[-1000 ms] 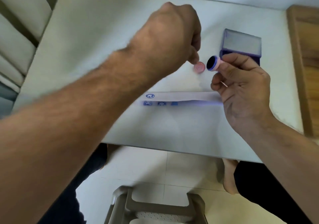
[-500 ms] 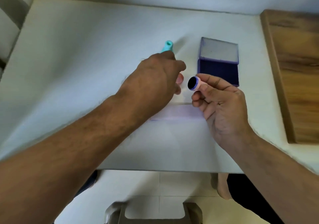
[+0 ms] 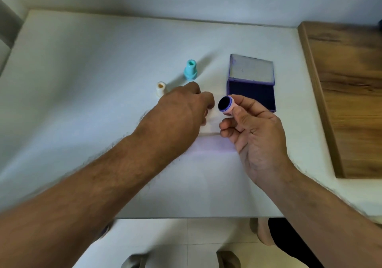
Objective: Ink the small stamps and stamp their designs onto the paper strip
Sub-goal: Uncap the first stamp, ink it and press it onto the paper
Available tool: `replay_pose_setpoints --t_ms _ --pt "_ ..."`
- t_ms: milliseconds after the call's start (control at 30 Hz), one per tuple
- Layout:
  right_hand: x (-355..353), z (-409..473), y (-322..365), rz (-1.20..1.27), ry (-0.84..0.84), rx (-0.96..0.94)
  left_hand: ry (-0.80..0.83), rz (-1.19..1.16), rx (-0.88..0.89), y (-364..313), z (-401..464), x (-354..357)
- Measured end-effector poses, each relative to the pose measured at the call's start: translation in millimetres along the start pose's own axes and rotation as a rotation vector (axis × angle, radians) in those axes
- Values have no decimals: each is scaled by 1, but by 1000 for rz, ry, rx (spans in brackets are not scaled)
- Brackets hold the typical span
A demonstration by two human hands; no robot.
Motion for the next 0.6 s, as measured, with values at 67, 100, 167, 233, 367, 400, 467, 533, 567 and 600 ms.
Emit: replay_pose_setpoints --t_ms 67,100,167,233,367,400,467,533,567,600 --pt "0 0 0 -19 -17 3 9 -24 -25 2 -1 -2" --pt "1 -1 0 -23 -23 5 18 -51 -44 4 -2 -3" --pt "1 -1 0 -21 -26 11 20 -165 -96 9 -4 -8" --pt "1 0 0 -11 -29 16 23 -353 -165 13 -5 -12" --pt "-2 0 -1 7 -44 36 -22 -648 -286 20 -6 -20" --pt "-2 1 -1 0 -42 43 -59 -690 -295 21 -6 -24" --pt "-2 1 -1 -16 -45 56 -137 -786 -309 24 -6 -29" --pt "-2 1 -1 -21 -43 63 -184 -933 -329 27 -6 -29" --pt "-2 1 -1 -20 -36 63 -186 -1015 -341 27 -6 -26" --pt "-2 1 -1 -18 -30 62 -172 -1092 -351 27 -6 -23"
Point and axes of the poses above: each hand's wrist, its own z-axis towards the middle knuckle, its own x-axis out of the palm, y = z × x, the point moved 5 cm from there along z, towards the middle knuckle, and after that the axes turned 10 degrees about y, right-handed, at the moved point
